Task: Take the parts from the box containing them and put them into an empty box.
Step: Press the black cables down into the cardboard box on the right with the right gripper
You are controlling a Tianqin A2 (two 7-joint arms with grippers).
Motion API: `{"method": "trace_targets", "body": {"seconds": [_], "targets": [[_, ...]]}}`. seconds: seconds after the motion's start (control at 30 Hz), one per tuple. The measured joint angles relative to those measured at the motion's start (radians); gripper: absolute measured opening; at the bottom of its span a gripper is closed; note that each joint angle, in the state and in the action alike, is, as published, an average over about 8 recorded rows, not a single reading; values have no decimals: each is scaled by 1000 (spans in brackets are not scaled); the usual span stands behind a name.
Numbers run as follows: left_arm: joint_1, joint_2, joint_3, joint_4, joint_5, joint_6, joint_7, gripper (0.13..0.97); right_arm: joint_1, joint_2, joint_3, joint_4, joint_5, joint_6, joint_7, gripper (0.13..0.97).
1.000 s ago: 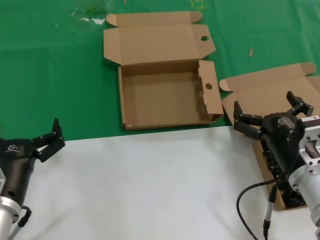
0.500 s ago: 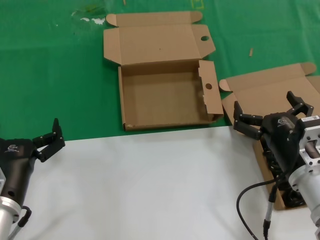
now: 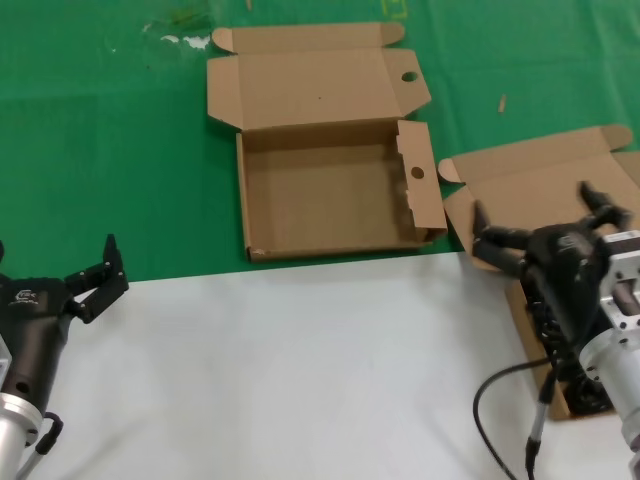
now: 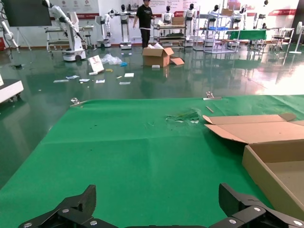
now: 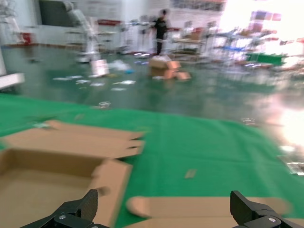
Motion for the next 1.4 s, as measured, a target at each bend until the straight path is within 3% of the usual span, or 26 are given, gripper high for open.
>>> {"method": "trace_targets", "body": {"seconds": [0.2,0.3,0.47,0.57,0.73,0.87,1.13,1.4], "targets": [[0,0,0,0,0,0,0,868,-1,-47,53,-7,-17,-22,-69,966],[0,0,0,0,0,0,0,830,-4,-19,34,3,-2,0,-85,966],[0,0,0,0,0,0,0,746,-12,145,-64,54,52,46,-72,966],[0,0,0,0,0,0,0,684,-19,272,-101,95,20,6,-6,966],[0,0,0,0,0,0,0,581,-22,481,-106,148,-143,-173,167,966],[0,0,0,0,0,0,0,473,2,636,-123,161,-226,-337,225,966],[0,0,0,0,0,0,0,445,135,834,-198,111,-270,-656,136,966],[0,0,0,0,0,0,0,445,341,835,-293,-23,-338,-902,-17,966]]}}
